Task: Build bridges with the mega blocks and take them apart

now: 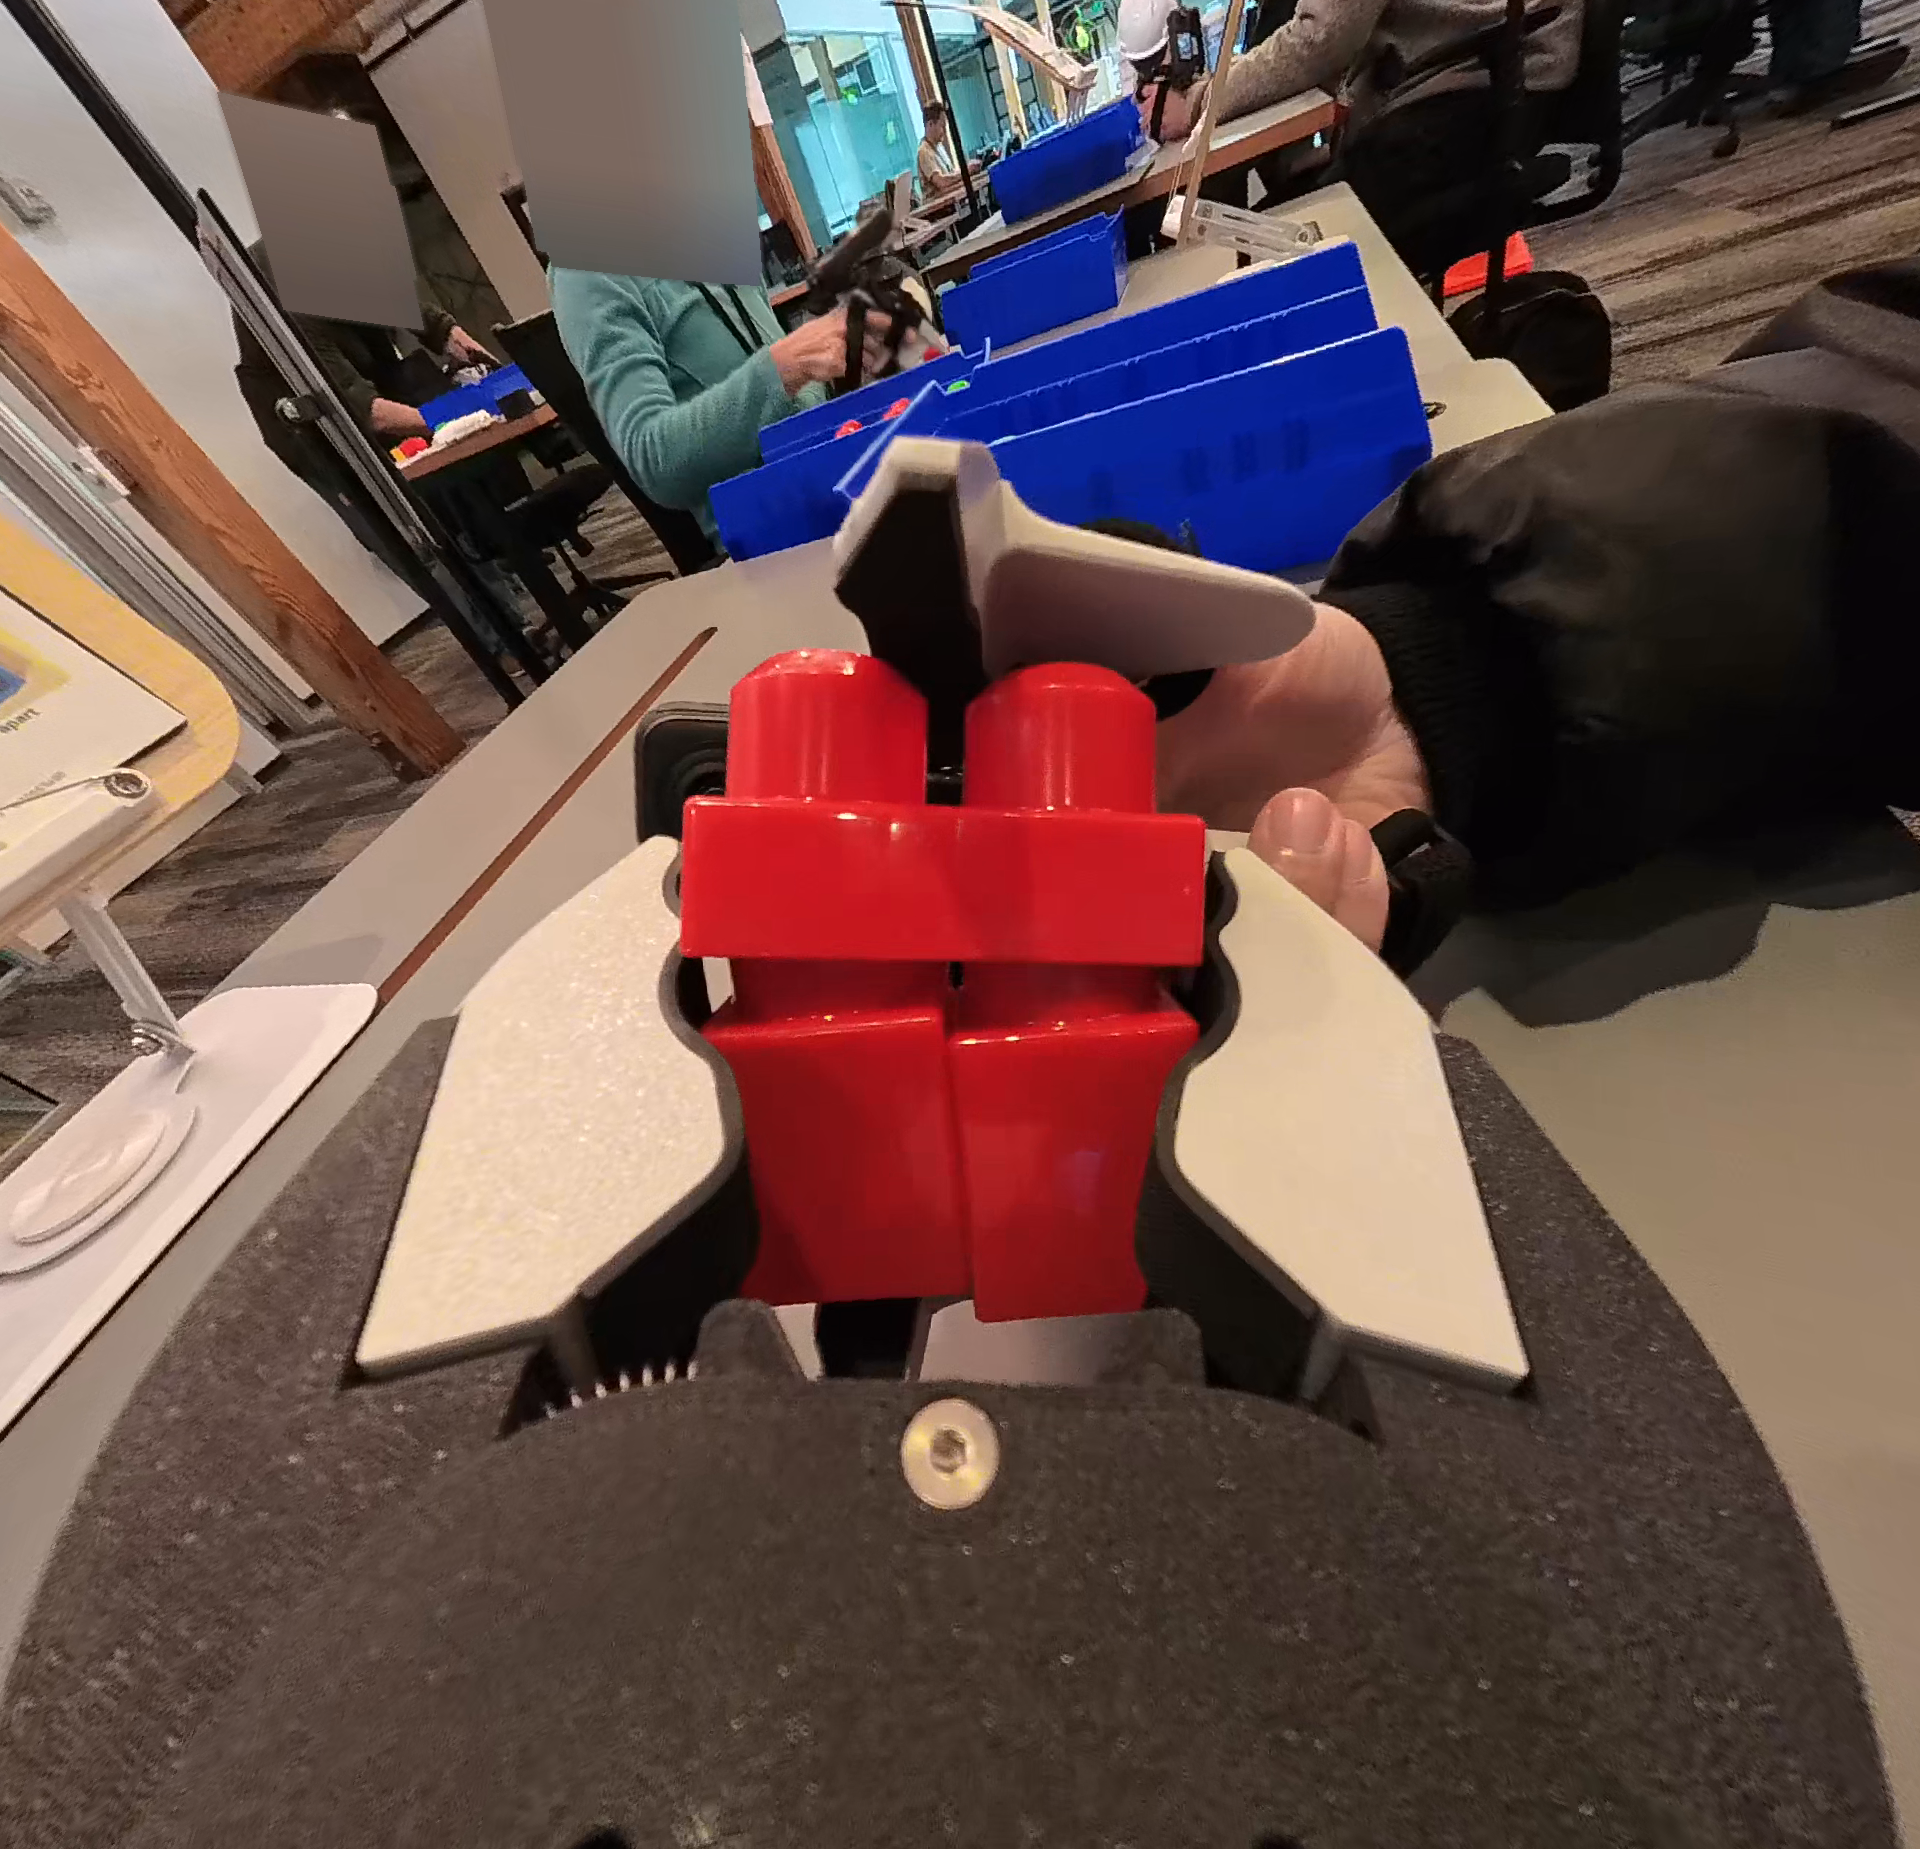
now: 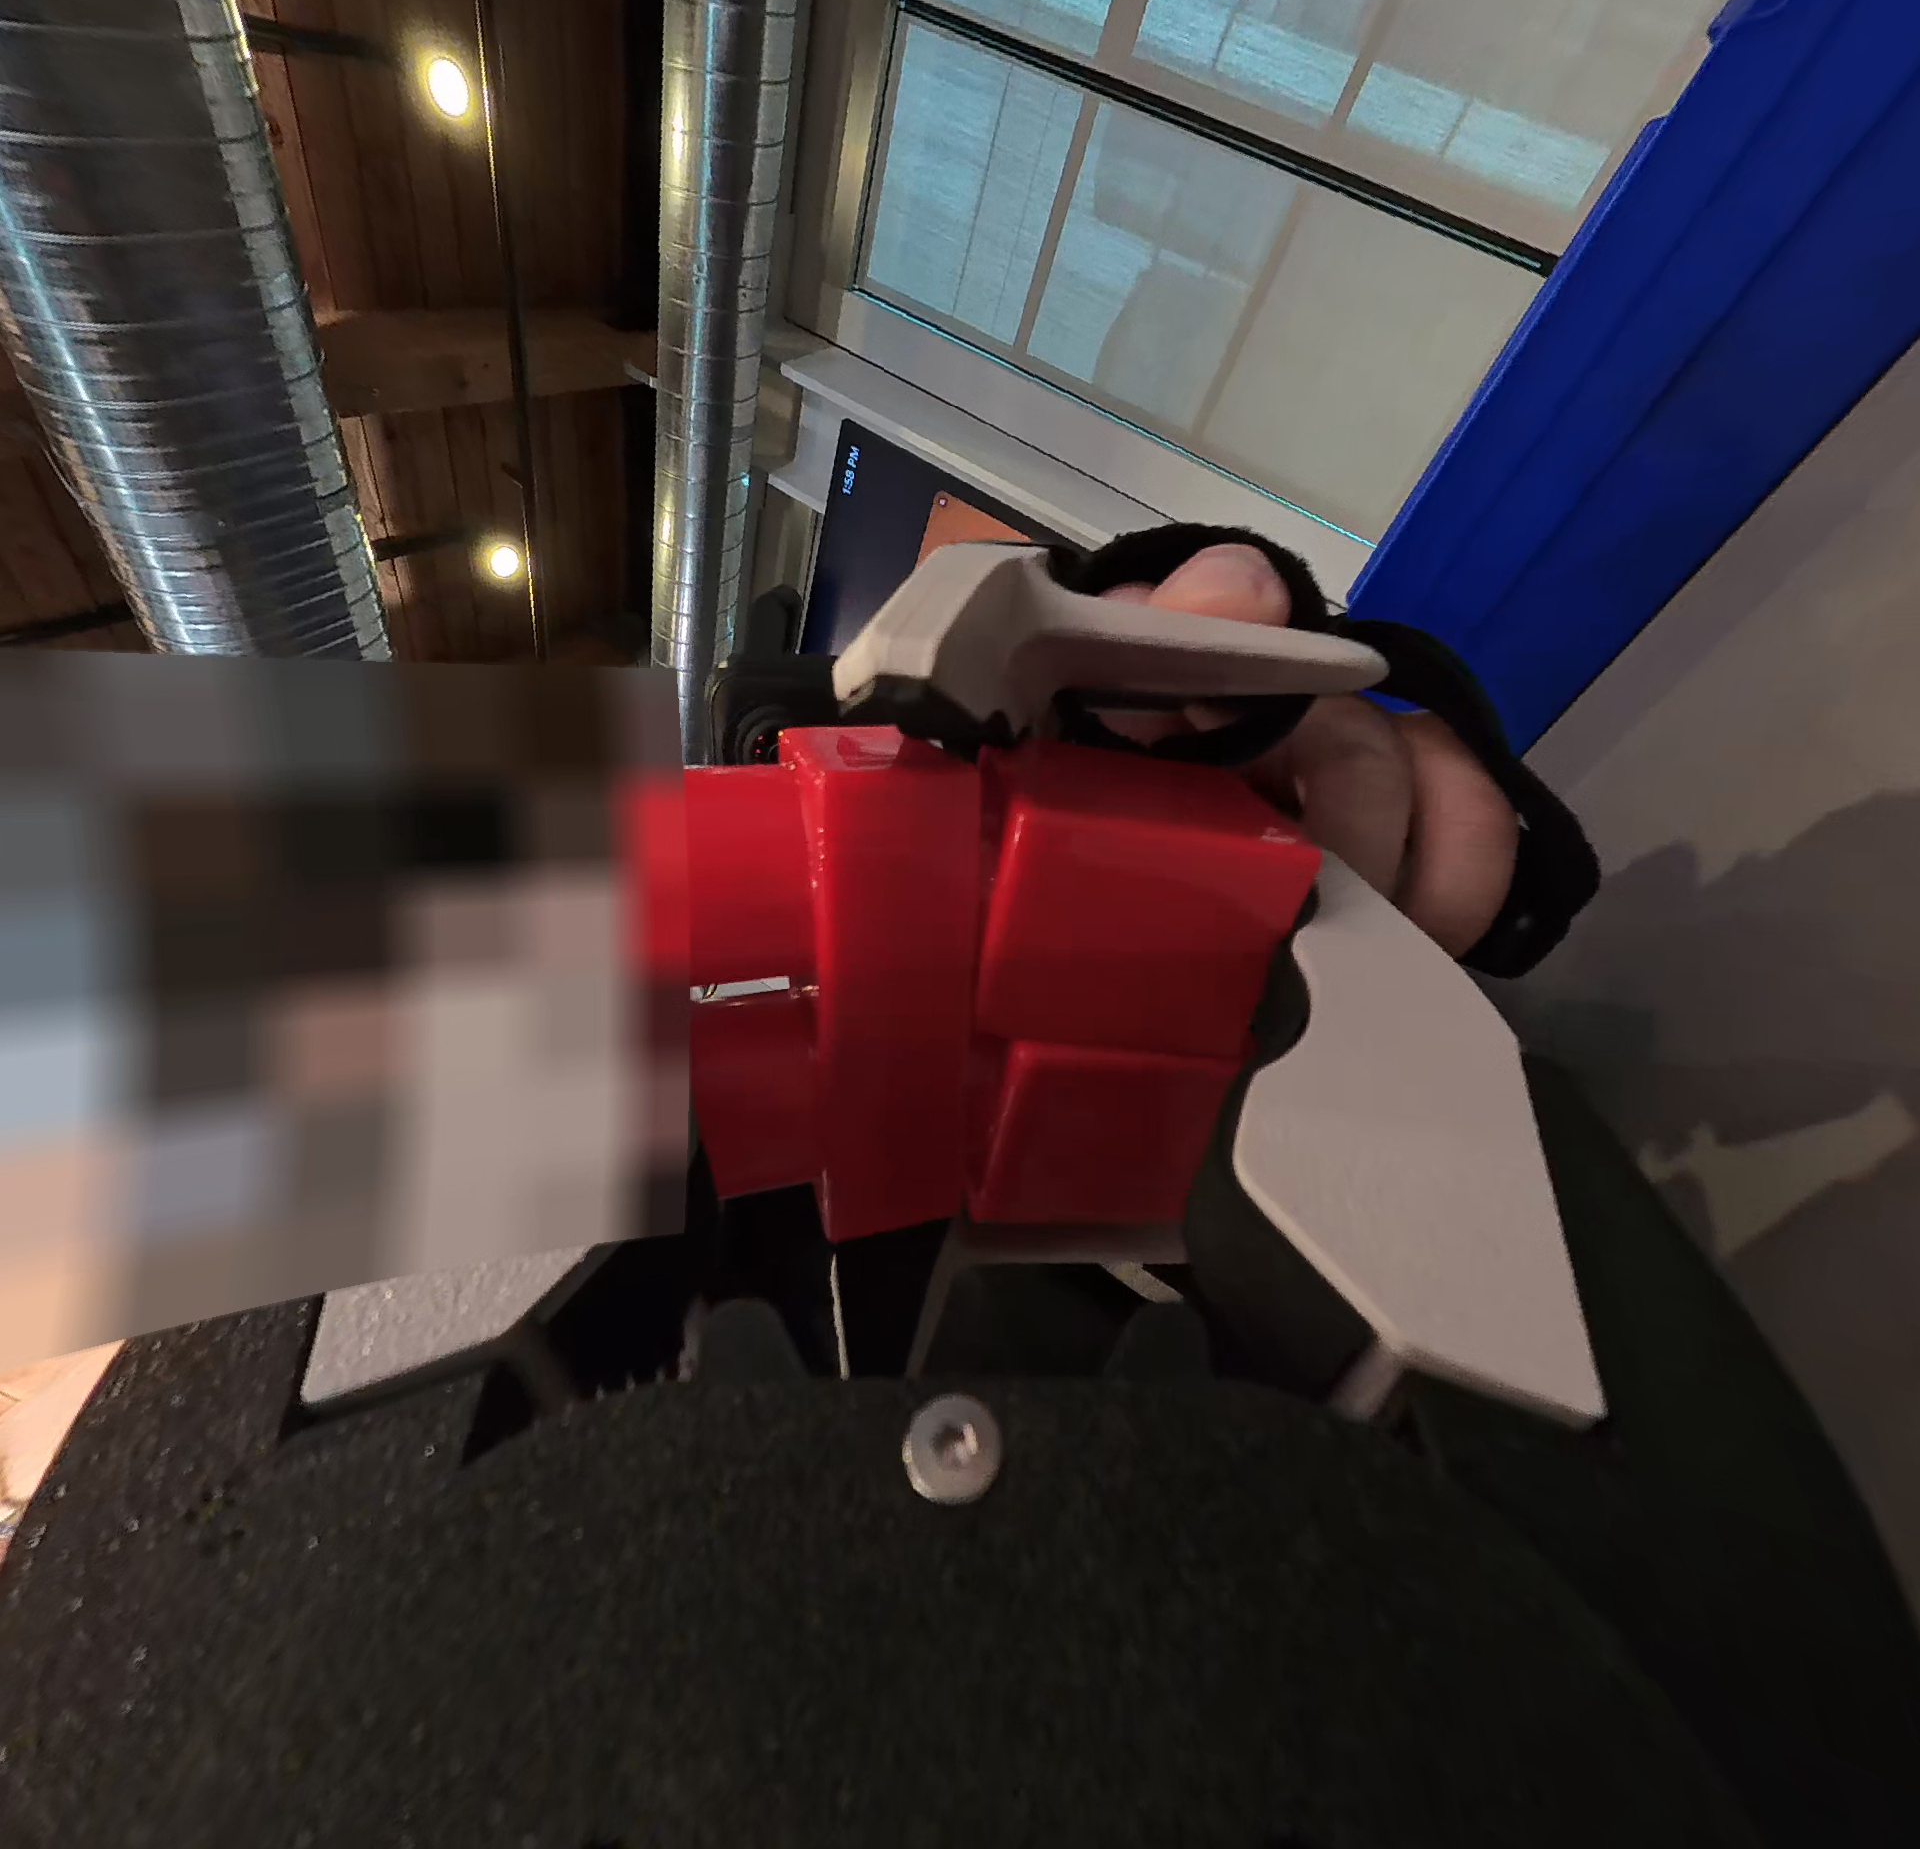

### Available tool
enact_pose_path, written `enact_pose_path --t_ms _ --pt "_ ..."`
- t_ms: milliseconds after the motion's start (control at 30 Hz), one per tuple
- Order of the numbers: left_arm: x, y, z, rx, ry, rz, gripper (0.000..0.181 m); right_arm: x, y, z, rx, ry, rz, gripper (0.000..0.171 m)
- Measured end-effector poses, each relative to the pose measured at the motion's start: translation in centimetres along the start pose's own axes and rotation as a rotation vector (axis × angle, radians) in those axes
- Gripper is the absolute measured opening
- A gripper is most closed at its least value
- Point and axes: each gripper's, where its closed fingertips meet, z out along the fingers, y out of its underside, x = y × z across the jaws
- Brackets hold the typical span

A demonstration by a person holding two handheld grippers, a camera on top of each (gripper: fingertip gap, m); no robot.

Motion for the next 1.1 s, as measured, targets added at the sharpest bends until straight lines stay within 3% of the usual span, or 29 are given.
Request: enact_pose_path --t_ms 267,333,700,1100 --pt "-0.3 0.5 0.2 -0.026 -0.022 0.004 0.092 0.2 -0.4 -0.1 0.041 -0.025 0.019 0.116" --pt "0.6 0.5 0.1 -0.032 0.028 0.034 0.091 0.1 -0.4 -0.1 0.037 -0.029 0.031 0.124" --pt "0.2 0.8 0.4 -0.049 -0.048 0.109 0.092 0.2 -0.6 -0.3 0.049 -0.050 0.054 0.118" --pt "-0.2 1.7 0.5 -0.105 -0.054 0.025 0.092 0.4 -1.1 -0.6 0.087 -0.053 0.064 0.117"
